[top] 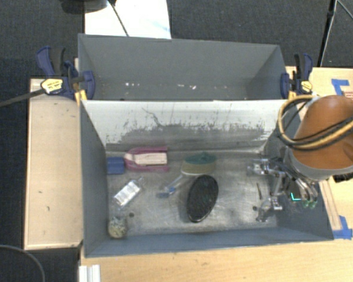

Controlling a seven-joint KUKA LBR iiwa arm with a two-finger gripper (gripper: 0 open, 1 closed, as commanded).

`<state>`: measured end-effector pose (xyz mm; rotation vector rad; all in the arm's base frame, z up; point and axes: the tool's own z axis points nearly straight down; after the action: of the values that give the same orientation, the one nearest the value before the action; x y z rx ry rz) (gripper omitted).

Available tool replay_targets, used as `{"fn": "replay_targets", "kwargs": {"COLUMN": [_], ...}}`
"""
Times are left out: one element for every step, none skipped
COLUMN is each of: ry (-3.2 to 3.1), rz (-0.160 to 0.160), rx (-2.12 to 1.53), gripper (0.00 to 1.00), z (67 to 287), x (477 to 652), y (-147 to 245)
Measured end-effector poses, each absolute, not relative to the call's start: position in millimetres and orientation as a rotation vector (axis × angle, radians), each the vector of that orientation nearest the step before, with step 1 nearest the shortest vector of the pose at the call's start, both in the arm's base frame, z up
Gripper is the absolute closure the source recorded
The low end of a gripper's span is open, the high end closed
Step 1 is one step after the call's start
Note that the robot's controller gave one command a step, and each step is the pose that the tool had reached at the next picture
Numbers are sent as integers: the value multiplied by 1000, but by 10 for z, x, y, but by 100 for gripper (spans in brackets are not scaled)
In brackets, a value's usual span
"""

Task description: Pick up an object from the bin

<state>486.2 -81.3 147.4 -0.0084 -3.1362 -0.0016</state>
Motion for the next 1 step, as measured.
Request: {"fn": "replay_targets", "kwargs": {"ry": [-3143], "rz": [-5], "rx": [51], "gripper": [0], "z": [687], "x": [5027], "y": [113]}}
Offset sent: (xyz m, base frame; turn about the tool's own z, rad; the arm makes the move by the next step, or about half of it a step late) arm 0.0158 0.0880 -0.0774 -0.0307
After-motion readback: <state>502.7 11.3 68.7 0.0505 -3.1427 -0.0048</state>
